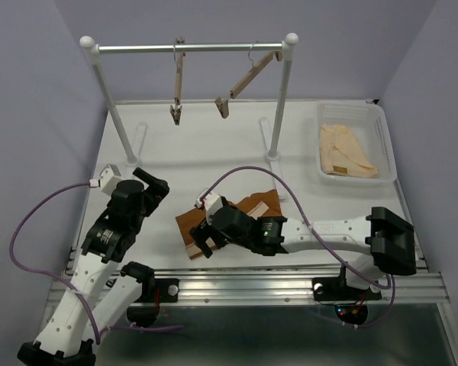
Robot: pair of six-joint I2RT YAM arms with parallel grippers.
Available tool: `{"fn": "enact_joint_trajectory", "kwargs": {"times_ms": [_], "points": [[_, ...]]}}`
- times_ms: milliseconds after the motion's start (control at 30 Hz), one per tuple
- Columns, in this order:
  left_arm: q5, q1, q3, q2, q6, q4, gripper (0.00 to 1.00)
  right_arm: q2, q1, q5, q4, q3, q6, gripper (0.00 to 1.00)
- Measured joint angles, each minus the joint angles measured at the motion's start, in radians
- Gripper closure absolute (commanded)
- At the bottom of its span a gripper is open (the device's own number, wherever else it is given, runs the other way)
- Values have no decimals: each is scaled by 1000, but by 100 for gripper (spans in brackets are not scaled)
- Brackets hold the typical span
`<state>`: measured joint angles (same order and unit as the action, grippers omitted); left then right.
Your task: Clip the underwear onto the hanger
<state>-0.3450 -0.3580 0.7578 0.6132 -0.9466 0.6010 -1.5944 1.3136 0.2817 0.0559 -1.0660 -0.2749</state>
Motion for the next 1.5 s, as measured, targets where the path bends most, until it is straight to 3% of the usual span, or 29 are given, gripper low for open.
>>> {"fn": "enact_joint_trajectory", "kwargs": {"times_ms": [100, 300, 433, 667, 1200, 1367, 1500], "points": [[84, 0, -67, 44, 0, -46, 1, 98, -49, 6, 27, 53, -79, 0], [233, -66, -190, 150, -4, -162, 1, 159, -314, -21, 70, 127, -182, 0], [311, -119, -238, 200, -8, -235, 1, 115, -372, -21, 98, 131, -197, 0], [377, -180, -277, 343, -14, -357, 1, -96, -467, -79, 127, 60, -197, 0], [259, -161, -222, 577, -66, -365, 1, -380, -516, -105, 133, -228, -134, 0], [222, -139, -198, 608, -88, -358, 1, -473, -524, -110, 119, -354, -19, 0], [203, -137, -187, 615, -110, -339, 1, -472, -528, -102, 123, -362, 74, 0]]}}
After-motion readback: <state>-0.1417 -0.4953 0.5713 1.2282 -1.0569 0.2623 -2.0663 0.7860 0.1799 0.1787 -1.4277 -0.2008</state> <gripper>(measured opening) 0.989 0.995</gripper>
